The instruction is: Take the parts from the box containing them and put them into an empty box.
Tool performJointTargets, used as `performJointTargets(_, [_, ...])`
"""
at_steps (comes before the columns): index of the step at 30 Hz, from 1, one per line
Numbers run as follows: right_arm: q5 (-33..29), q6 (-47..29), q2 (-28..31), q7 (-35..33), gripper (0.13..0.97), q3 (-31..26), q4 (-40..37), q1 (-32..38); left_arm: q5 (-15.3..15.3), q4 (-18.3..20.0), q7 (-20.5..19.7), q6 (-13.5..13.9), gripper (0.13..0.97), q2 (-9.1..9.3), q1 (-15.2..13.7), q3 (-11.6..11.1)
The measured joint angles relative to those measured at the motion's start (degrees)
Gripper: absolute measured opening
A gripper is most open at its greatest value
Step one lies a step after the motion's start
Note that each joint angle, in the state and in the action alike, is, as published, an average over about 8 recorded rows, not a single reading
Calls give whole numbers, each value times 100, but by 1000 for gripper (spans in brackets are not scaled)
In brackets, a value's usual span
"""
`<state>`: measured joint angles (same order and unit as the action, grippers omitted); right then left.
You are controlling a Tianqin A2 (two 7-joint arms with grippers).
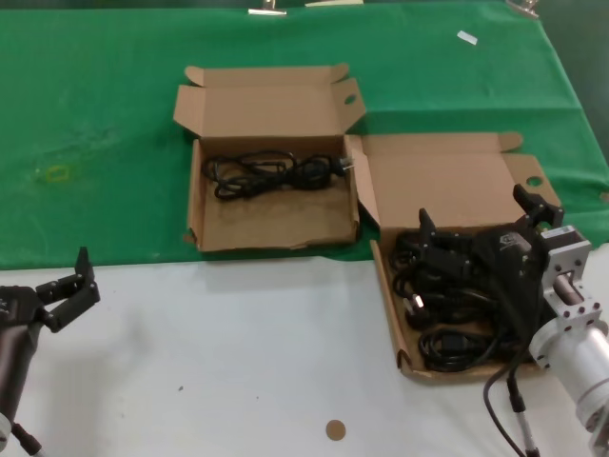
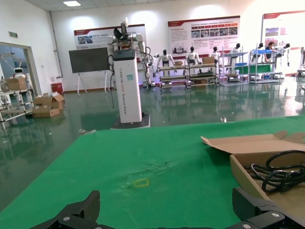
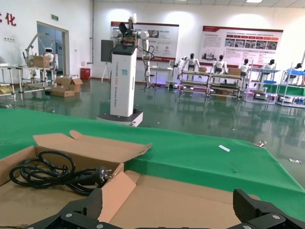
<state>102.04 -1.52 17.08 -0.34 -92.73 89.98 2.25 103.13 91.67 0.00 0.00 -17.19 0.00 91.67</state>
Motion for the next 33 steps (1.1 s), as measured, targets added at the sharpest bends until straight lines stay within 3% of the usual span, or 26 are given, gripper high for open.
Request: performJointTargets(33, [0, 0, 0, 0, 966, 0, 0, 0, 0, 0, 0, 0, 966, 0, 0, 0])
